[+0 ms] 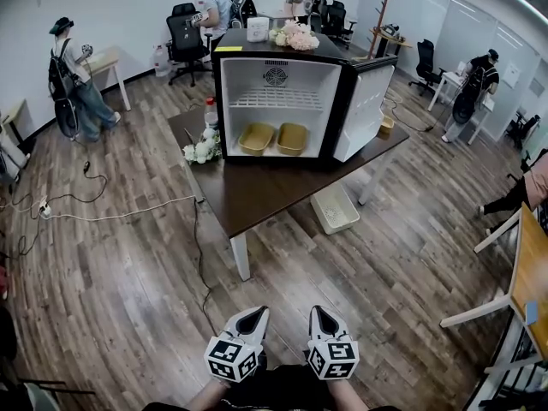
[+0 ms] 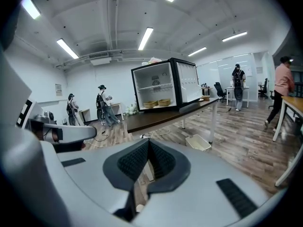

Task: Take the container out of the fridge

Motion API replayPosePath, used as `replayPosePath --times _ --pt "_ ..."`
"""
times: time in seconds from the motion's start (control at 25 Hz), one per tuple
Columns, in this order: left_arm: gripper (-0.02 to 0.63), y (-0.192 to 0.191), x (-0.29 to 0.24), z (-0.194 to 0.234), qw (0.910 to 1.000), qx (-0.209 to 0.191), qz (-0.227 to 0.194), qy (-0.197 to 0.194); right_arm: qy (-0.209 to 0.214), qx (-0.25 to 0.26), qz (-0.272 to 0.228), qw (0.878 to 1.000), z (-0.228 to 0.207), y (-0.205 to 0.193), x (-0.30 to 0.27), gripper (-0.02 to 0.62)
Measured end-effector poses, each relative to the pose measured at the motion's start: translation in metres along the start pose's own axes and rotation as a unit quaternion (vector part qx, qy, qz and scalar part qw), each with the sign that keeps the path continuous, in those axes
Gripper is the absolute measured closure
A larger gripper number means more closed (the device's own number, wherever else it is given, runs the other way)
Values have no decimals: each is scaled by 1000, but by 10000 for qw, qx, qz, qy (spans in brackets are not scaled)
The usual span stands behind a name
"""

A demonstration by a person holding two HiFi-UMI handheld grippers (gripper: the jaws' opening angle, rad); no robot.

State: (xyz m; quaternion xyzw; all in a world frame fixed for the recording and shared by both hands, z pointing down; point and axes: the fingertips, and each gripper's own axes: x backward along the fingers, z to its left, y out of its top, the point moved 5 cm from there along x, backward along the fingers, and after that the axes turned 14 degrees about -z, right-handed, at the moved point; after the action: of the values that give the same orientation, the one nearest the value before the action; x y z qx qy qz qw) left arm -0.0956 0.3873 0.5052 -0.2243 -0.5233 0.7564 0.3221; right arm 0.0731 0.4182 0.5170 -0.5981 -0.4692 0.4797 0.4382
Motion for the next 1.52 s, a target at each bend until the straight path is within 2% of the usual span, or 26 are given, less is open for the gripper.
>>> replayPosePath --times 0.32,0.48,0.72,0.84,0.96,1.16,1.28,1.4,1.52 --pt "597 20 -35 53 10000 -52 5 -85 -175 18 23 9998 11 6 -53 588" --pt "597 27 -50 80 9998 -118 141 -82 -411 -15 35 9991 15 7 -73 588" --pt "597 38 -70 102 9983 -58 193 -553 -633 -199 42 9978 19 4 -96 588" --pt "598 42 -75 113 9977 -77 218 -636 -753 -496 -3 9959 18 5 -103 588" --pt "597 43 -81 117 9972 -76 247 -703 -857 -565 -14 9947 17 6 -104 588" --pt "597 46 -84 118 9973 -1 191 -708 -680 -821 -16 9943 15 5 -108 588" --pt "598 57 -82 119 9983 -16 -68 -577 -654 -961 -33 9932 14 5 -112 588" --pt "597 65 -85 117 9982 -192 -172 -539 -524 -974 25 9939 15 4 -118 588" --pt "598 64 -92 117 9989 -106 -180 -411 -383 -960 108 9946 11 2 -126 588"
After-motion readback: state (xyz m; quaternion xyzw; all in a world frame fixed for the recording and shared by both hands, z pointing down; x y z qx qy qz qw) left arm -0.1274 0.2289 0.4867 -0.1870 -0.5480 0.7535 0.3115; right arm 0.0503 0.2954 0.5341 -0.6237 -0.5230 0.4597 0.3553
